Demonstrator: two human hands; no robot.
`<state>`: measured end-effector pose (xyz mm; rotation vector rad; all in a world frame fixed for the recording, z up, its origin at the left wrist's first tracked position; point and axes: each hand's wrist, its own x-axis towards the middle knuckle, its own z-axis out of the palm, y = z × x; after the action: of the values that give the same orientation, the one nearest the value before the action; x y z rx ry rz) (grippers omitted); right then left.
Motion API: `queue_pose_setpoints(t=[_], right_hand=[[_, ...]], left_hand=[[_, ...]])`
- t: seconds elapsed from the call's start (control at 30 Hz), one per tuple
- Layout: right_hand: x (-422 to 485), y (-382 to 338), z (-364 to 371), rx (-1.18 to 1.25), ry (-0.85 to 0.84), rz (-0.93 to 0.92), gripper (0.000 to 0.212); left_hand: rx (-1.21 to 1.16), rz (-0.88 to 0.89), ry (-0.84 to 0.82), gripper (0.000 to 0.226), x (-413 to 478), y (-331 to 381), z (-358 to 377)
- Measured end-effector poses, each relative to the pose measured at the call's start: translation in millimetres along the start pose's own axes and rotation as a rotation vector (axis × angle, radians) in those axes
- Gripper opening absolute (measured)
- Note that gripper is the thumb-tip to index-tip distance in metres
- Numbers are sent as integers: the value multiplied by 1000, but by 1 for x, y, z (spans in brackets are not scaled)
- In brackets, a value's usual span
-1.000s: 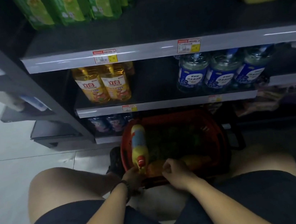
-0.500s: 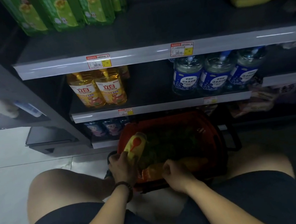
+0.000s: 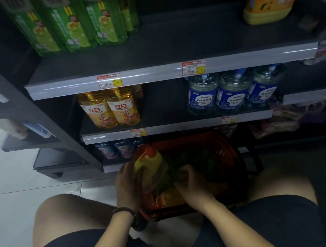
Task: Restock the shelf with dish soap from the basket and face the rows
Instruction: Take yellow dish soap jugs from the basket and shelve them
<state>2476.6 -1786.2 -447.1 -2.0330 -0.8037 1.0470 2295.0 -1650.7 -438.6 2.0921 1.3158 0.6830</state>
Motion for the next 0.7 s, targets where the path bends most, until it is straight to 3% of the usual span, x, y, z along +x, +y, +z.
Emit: queue_pose_setpoints(t=[0.27,0.5,0.7], right_hand=[[4,-61,-64,65,-21,-209,93],[-19,-129,-141,186,-69,-436,86],[-55,-172,-210,330,45,-524,64]], left_hand=[[91,300,-43,27,35,86,-61],[-64,501,-71,26,66,199,-116],[-196,570,-149,34,91,298,-156]])
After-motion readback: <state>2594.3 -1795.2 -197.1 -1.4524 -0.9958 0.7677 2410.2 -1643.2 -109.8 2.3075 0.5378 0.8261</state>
